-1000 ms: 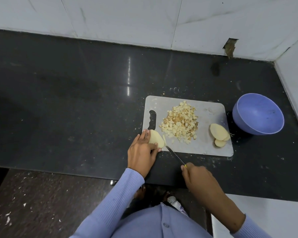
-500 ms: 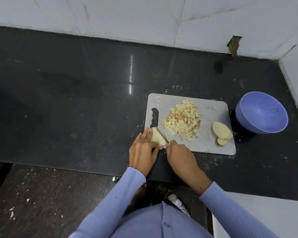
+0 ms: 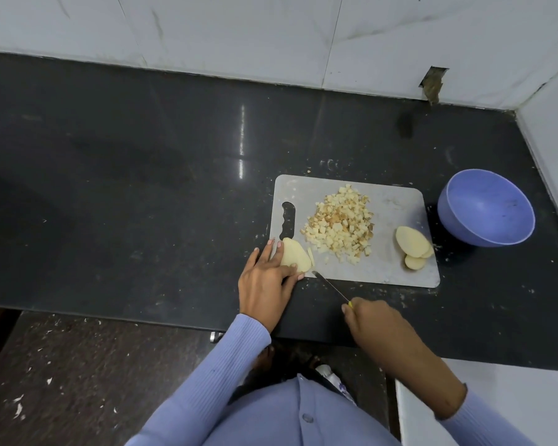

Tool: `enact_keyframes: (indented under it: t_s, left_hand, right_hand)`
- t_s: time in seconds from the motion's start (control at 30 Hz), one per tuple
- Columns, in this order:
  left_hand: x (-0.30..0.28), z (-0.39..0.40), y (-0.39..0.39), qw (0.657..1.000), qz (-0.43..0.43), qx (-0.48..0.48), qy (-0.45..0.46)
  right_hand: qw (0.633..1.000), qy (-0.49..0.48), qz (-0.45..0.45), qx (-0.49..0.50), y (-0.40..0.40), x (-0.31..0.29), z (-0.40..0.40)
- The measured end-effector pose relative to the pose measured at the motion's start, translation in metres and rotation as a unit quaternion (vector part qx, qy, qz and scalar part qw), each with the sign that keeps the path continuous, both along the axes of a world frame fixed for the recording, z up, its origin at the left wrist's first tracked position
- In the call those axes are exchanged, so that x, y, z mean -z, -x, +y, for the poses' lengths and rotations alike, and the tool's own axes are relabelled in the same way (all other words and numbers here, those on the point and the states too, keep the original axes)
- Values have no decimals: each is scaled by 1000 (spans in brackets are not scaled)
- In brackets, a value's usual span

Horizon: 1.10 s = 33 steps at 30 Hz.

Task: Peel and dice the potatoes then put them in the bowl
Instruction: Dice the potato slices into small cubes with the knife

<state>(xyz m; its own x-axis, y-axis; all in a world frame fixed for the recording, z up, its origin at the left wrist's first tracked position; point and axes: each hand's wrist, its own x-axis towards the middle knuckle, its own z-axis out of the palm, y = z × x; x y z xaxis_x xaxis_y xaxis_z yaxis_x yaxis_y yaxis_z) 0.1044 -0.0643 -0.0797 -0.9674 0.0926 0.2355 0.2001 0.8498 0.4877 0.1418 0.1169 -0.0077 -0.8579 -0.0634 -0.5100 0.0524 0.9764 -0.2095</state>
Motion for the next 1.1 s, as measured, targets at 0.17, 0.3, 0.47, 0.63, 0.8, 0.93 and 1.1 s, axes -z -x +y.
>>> enact_keyframes:
  t_s: [0.17,0.3,0.47,0.63,0.8,0.93,1.1]
  left_hand:
    - [4,-3,-3,1000,10,-1,16]
    - [2,-2,-2,1000,14,0,14]
    - [2,0,-2,1000,12,4,8]
    - [1,2,-2,1000,9,-15,12]
    - [0,5,-3,999,5,-20,37]
    - [0,3,-5,999,14,-23,25]
    - [1,1,-6,999,32,-27,14]
  right_hand:
    - [995,77,65,13,22,-3,-14]
    - [994,71,83,-6,37,8,-37]
    - [995,54,83,-8,46,20,-48]
    - [997,40,59,-17,37,21,-45]
    - [998,-25,37,-34,6,16,-27]
    - [999,-23,11,-20,-10,14,-12]
    - [998,56,23,19,0,2,3]
